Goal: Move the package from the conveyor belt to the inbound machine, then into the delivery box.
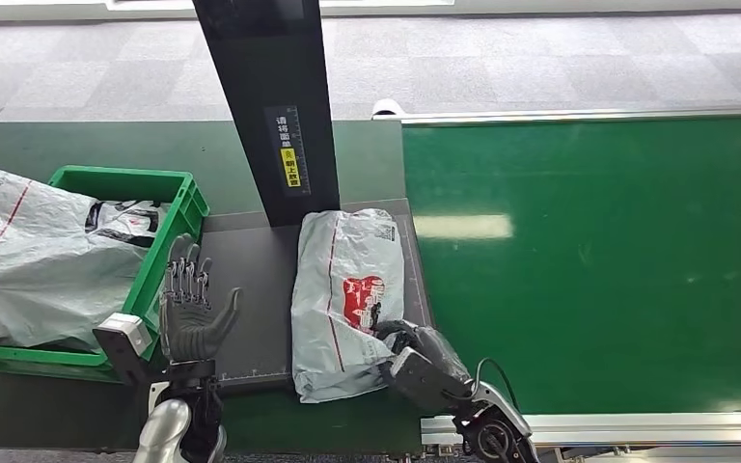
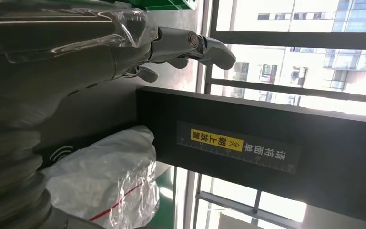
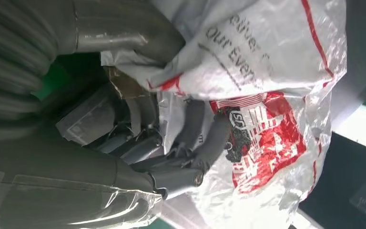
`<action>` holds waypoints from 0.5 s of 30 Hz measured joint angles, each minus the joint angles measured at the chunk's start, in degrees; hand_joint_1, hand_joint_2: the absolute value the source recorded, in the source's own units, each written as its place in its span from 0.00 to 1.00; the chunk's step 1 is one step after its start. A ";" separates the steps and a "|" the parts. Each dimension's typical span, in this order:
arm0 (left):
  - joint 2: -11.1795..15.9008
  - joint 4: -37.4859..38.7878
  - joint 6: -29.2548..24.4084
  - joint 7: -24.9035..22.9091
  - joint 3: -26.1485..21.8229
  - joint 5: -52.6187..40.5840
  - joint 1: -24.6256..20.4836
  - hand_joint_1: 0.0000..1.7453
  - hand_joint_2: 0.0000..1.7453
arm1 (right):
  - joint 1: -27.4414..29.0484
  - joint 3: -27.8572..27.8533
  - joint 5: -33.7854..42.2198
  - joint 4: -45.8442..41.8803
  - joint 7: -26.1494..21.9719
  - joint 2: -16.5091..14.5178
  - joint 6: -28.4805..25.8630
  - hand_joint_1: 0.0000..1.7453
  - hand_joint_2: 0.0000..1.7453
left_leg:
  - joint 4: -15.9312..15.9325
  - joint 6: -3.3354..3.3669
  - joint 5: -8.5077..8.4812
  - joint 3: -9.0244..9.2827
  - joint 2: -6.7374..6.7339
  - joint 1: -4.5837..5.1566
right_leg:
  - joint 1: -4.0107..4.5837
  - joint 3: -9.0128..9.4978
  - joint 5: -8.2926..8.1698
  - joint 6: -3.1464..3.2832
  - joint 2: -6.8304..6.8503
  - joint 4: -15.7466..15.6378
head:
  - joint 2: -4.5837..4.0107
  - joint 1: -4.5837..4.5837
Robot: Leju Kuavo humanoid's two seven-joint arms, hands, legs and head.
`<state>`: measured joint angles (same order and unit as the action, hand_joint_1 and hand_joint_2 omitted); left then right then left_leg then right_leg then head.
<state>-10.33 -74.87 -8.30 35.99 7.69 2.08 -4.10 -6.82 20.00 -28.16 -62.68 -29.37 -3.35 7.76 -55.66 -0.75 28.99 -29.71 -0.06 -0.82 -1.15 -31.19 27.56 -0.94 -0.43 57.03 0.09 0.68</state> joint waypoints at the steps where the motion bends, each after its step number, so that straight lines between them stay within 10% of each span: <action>1: -0.03 -0.08 0.04 -0.01 0.00 -0.16 0.09 0.00 1.00 | 0.27 -0.32 -0.04 -0.56 0.26 0.01 -0.01 0.00 1.00 | 0.00 0.00 0.00 -0.01 0.00 0.00 | 0.00 -0.01 0.00 0.00 0.00 0.00 | 0.00 0.01; 15: -0.10 -0.84 0.57 -0.23 -0.43 -0.85 0.98 0.00 1.00 | 1.21 -2.60 -1.36 -3.91 0.83 -0.08 -2.30 0.00 1.00 | 0.00 0.00 0.00 -0.06 0.02 0.00 | 0.00 -0.05 0.00 0.00 0.00 0.00 | 0.00 0.01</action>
<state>-10.43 -75.71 -7.72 35.76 7.27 1.23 -3.12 -5.61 17.40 -29.51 -66.59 -28.54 -3.44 5.46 -55.66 -0.75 28.99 -29.77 -0.04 -0.82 -1.15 -31.24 27.56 -0.94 -0.43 57.03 0.09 0.69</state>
